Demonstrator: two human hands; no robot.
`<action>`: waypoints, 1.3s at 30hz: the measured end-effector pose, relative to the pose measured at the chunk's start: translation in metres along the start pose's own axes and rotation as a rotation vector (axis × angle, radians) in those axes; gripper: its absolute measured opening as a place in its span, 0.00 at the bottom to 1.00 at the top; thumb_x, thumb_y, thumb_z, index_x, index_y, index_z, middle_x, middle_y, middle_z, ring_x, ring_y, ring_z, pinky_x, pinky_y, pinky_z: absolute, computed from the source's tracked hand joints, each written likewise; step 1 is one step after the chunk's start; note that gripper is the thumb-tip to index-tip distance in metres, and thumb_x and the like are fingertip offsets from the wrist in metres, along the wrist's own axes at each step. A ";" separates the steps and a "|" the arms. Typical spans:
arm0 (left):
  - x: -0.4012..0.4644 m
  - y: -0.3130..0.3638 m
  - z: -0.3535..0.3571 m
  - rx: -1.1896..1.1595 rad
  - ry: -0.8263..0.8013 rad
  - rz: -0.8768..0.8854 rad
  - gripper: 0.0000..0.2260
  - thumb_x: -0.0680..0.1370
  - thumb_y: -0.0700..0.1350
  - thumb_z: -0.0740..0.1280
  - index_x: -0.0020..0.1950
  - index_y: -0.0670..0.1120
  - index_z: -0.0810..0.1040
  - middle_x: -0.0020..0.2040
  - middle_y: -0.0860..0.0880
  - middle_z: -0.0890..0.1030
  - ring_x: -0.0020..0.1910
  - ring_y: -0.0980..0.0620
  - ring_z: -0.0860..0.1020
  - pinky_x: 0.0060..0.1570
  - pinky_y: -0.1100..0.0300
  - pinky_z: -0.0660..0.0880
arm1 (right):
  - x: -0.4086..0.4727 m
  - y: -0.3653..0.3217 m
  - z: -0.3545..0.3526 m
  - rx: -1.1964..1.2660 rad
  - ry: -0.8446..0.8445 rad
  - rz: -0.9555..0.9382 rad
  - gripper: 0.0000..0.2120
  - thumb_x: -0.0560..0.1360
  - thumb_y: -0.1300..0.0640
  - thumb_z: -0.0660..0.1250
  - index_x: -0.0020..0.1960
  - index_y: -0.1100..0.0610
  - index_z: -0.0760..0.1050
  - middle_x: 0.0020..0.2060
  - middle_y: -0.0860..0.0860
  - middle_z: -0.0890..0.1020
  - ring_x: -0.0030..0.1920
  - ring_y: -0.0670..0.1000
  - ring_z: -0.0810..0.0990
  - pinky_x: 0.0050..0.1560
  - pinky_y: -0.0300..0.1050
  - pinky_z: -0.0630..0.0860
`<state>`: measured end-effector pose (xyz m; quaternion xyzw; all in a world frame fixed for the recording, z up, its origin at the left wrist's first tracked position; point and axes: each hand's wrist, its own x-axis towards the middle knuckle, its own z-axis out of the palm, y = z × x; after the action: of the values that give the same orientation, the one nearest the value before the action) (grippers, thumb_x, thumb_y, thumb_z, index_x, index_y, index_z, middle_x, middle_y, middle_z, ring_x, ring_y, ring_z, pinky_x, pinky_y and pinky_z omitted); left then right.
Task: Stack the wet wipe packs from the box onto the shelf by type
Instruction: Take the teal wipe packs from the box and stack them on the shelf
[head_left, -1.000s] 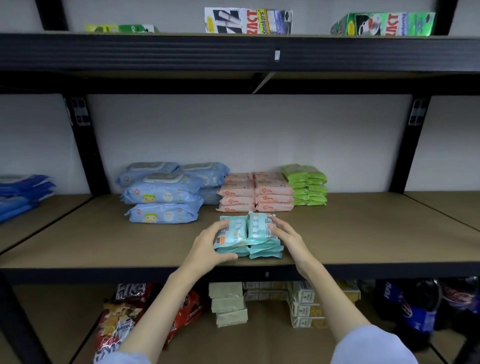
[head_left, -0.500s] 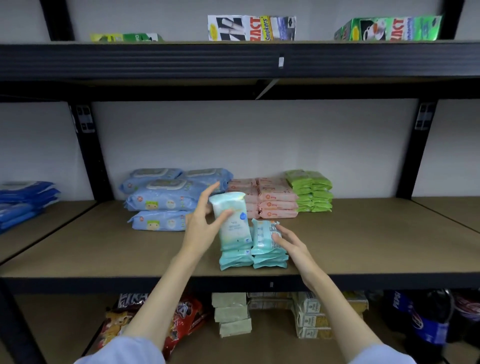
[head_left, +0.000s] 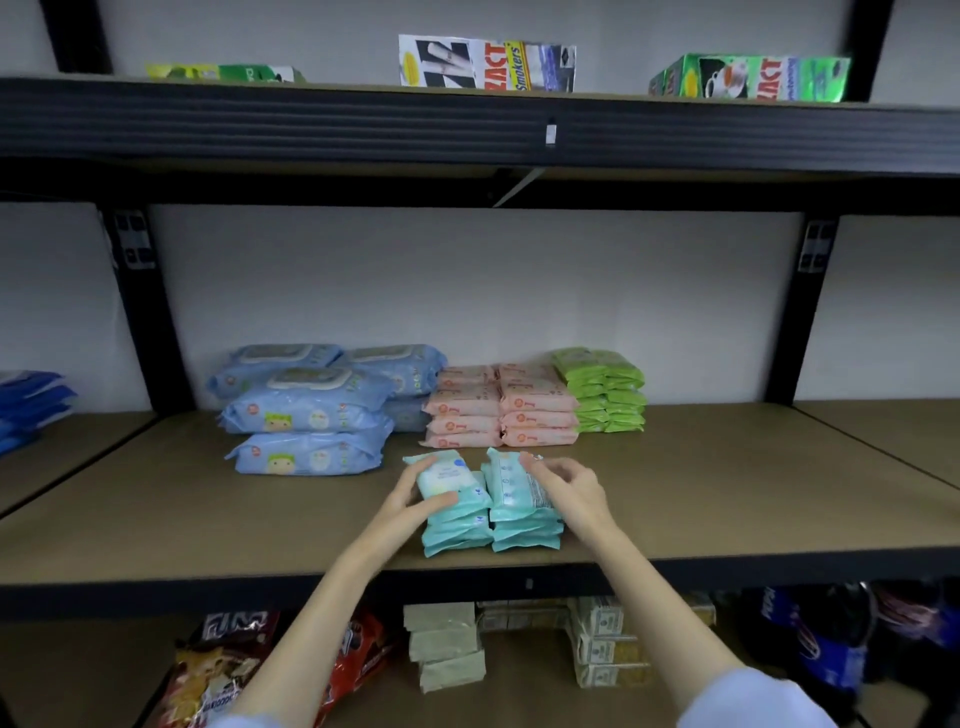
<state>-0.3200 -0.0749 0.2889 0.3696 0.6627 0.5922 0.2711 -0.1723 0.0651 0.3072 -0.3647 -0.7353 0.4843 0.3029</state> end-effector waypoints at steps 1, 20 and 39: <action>0.000 -0.001 0.000 0.022 -0.013 0.005 0.22 0.76 0.41 0.67 0.67 0.55 0.65 0.67 0.49 0.70 0.60 0.55 0.71 0.52 0.67 0.70 | 0.003 -0.007 0.002 -0.161 0.036 -0.018 0.24 0.68 0.36 0.68 0.55 0.53 0.76 0.59 0.52 0.77 0.59 0.52 0.76 0.60 0.47 0.72; 0.000 -0.001 0.000 0.032 -0.054 -0.035 0.44 0.61 0.53 0.70 0.75 0.54 0.56 0.67 0.53 0.69 0.59 0.57 0.70 0.52 0.65 0.68 | 0.017 -0.019 -0.023 0.588 -0.195 0.035 0.15 0.78 0.64 0.55 0.58 0.55 0.77 0.57 0.57 0.79 0.58 0.57 0.77 0.54 0.52 0.75; 0.006 -0.007 0.003 0.133 -0.044 -0.134 0.42 0.58 0.73 0.67 0.68 0.73 0.52 0.67 0.63 0.67 0.70 0.54 0.64 0.73 0.50 0.57 | -0.006 0.021 0.009 0.252 -0.282 -0.057 0.35 0.62 0.47 0.64 0.69 0.43 0.64 0.68 0.46 0.68 0.67 0.49 0.67 0.64 0.43 0.64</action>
<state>-0.3225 -0.0688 0.2815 0.3548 0.7176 0.5191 0.2995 -0.1711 0.0608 0.2841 -0.2314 -0.7139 0.6103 0.2536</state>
